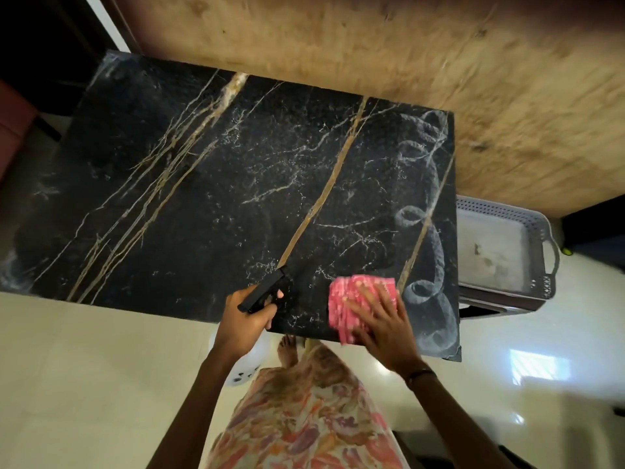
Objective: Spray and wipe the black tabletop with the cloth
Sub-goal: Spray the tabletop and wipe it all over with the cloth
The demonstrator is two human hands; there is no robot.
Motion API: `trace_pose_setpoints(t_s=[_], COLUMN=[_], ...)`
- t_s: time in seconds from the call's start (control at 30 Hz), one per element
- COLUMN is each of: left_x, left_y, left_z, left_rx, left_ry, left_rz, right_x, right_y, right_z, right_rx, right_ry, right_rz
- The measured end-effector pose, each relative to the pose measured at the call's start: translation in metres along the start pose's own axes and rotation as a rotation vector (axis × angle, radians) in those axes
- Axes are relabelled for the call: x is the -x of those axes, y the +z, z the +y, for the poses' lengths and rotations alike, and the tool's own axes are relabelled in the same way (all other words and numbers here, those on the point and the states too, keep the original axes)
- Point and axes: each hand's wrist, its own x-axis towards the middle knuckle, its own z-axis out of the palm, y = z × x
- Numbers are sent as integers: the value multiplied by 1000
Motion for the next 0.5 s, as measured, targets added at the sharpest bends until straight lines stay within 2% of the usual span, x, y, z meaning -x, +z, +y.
trace_pose_setpoints(t_s=[0.13,0.3,0.4,0.5], left_x=[7,8,5,0], left_y=[0,9,16,27], left_z=[-4,-1,6,14], left_rx=[-4,-41,-27,-31], left_ry=[12,26,34,24], left_rz=[11,-15,-39,-35], right_x=[-50,-46,-9,18], right_y=[-5,9,14,11], right_z=[-24,-62,-42,6], right_rx=[-45,0,-1,-23], right_ry=[202,91,35,182], right_rz=[-11,12,5,38])
